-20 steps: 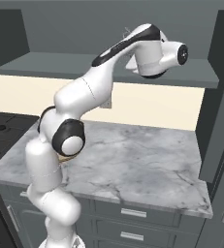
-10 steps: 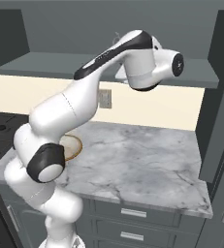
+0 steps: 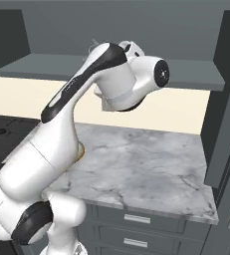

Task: Open the cabinet and setup a tea strainer by placing it in the bowl upright.

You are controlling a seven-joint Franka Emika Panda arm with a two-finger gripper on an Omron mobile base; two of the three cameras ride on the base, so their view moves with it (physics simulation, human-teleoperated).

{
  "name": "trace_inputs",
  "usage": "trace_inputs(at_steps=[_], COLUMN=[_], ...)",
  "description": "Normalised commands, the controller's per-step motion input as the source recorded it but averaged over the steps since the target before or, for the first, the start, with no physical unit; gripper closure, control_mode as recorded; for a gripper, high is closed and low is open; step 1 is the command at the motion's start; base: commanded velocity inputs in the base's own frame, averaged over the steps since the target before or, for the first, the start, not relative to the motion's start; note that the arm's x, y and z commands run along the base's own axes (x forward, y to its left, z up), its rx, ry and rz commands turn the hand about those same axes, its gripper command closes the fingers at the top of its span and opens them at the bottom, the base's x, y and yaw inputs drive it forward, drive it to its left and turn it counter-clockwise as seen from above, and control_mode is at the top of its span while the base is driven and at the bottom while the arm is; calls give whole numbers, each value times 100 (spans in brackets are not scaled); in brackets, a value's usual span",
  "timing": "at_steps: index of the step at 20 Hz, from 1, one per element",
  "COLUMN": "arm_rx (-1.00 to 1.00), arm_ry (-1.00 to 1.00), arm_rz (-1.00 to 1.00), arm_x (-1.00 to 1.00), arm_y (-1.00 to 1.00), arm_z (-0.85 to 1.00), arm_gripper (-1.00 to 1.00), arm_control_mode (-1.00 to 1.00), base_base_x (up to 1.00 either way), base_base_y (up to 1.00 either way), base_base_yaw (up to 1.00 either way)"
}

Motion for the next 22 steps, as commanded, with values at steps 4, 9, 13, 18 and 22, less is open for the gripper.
trace_inputs(at_steps=[4, 9, 13, 18, 22], arm_rx=[-7, -2, 0, -2, -1], arm_ry=[1, 1, 0, 2, 10], arm_rz=[0, 0, 0, 0, 1], arm_x=[-100, -100, -98, -74, -39], arm_y=[67, 50, 43, 55, 46], arm_z=[3, -22, -44, -43, -61], arm_gripper=[100, 100, 100, 100, 100], arm_control_mode=[-100, -100, -100, -100, -100], base_base_x=[0, 0, 0, 0, 0], base_base_y=[0, 0, 0, 0, 0], base_base_yaw=[0, 0, 0, 0, 0])
